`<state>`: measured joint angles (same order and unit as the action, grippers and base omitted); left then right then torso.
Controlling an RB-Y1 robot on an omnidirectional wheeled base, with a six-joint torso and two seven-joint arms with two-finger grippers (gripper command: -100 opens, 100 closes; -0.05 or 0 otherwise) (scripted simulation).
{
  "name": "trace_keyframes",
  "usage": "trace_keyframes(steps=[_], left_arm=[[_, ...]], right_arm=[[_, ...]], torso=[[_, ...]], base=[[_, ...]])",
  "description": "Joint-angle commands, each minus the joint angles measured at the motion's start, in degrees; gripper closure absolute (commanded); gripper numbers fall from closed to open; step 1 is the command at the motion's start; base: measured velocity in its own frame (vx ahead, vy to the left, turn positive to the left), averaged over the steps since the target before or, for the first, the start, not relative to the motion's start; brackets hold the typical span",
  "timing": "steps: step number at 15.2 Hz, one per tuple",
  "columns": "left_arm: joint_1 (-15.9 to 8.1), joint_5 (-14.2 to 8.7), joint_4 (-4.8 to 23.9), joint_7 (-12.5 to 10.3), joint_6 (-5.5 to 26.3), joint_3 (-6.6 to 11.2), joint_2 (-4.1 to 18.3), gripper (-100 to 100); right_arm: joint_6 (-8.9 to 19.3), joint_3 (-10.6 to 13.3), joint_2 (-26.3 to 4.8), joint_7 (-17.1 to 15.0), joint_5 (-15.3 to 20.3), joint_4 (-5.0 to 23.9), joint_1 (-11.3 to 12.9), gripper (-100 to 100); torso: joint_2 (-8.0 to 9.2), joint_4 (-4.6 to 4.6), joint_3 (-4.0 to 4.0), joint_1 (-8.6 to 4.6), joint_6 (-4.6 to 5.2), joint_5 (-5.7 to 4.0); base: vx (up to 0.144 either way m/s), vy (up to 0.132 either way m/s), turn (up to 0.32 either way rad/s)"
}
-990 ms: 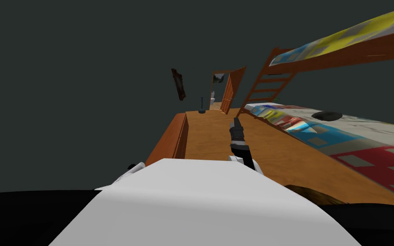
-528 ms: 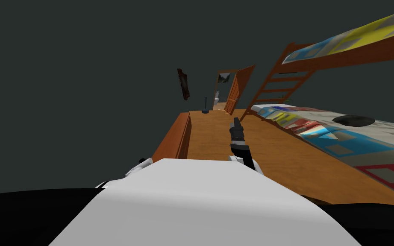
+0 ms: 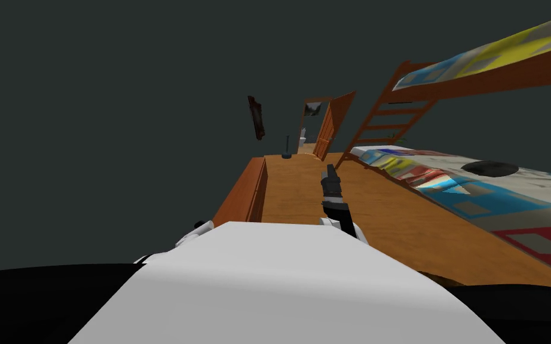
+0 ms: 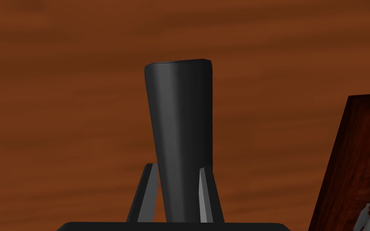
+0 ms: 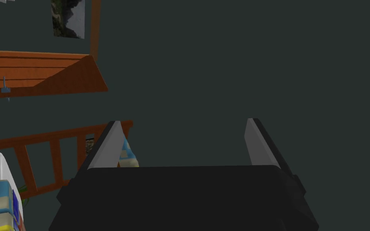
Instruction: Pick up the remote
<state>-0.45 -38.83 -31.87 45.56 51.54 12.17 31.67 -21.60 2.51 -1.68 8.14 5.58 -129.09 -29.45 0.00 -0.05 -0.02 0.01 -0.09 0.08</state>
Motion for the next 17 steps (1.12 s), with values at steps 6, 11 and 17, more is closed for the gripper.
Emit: trace_keyframes(steps=[6, 11, 17], left_arm=[[1.1, -3.0, 4.7, 5.7, -0.4, 4.52, 2.6, 100], [2.3, -5.3, 7.8, 9.9, -0.6, 8.04, 4.7, 100], [3.0, -6.9, 9.9, 12.7, -0.7, 10.39, 6.1, 100]], right_arm=[[0.0, 0.0, 0.0, 0.0, 0.0, 0.0, 0.0, 0], [0.0, 0.0, 0.0, 0.0, 0.0, 0.0, 0.0, 0], [0.0, 0.0, 0.0, 0.0, 0.0, 0.0, 0.0, 0]], torso=[[-0.06, -0.01, -0.04, -0.04, 0.04, 0.04], [-0.08, -0.01, -0.04, -0.13, 0.08, 0.01], [-0.07, -0.02, -0.05, 0.02, 0.06, 0.03]], base=[[0.009, -0.055, -0.114], [0.012, -0.056, -0.150], [0.010, -0.033, -0.066]])
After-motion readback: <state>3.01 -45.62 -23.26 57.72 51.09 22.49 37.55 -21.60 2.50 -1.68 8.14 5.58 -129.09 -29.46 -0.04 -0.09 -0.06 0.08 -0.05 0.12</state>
